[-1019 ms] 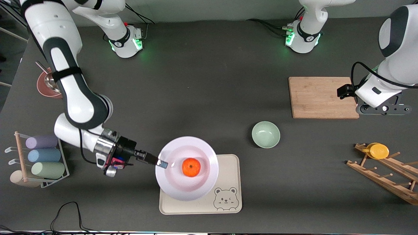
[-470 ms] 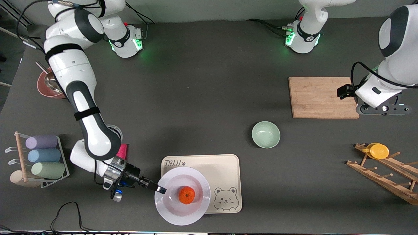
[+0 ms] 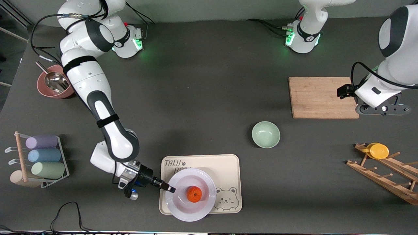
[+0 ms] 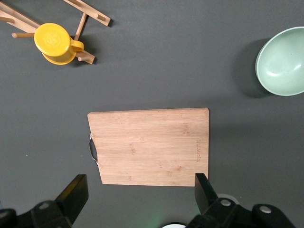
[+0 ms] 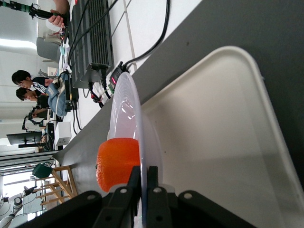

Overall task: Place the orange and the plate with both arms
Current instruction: 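Slide the plate with the right gripper onto the bear tray, then release the plate rim by opening the right gripper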

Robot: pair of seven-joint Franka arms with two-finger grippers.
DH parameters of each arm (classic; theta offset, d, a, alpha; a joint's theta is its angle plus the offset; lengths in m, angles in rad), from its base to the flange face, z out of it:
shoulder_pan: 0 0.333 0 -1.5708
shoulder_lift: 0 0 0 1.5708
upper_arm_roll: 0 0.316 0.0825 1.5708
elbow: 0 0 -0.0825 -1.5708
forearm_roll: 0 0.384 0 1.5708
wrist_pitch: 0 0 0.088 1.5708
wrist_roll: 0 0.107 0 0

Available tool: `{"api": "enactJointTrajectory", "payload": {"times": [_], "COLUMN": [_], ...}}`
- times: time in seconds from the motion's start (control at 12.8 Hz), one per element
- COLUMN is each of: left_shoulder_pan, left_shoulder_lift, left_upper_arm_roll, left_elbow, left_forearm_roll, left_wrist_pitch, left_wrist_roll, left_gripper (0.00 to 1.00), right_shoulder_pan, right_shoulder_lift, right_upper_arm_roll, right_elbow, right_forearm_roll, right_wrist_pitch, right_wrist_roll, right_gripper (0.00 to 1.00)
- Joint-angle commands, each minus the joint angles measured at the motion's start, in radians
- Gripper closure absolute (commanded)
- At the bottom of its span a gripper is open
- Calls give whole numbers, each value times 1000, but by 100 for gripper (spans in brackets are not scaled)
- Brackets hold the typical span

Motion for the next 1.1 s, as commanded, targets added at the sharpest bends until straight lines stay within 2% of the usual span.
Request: {"api": "enactJointTrajectory", "payload": {"times": [0.0, 0.47, 0.55, 0.63, 0.71, 0.86, 1.02], "left_shoulder_pan": [-7, -7, -7, -7, -7, -7, -7], "left_shoulder_lift": [10, 10, 10, 10, 10, 10, 10], "left_upper_arm_roll": [4, 4, 4, 4, 4, 4, 4], "left_elbow": [18, 18, 18, 18, 18, 18, 18], "left_forearm_roll": [12, 12, 12, 12, 12, 12, 12], "left_wrist_pitch": [-15, -15, -15, -15, -15, -15, -15], "left_wrist_roll": [18, 18, 18, 18, 18, 18, 18], "left_gripper": [0, 0, 0, 0, 0, 0, 0], "right_shoulder_pan": [0, 2, 2, 2, 2, 2, 2], "right_shoulder_lift": [19, 26, 26, 26, 25, 11, 3], "right_upper_arm_roll": [13, 13, 13, 13, 13, 14, 13], "right_elbow": [38, 23, 23, 23, 21, 23, 24], "right_forearm_roll": [-29, -25, -25, -24, -24, -45, -142], "right_wrist_pitch": [5, 7, 7, 10, 25, 41, 41], "right_wrist_roll": [27, 27, 27, 30, 33, 41, 87], "right_gripper": [100, 100, 79, 22, 0, 0, 0]}}
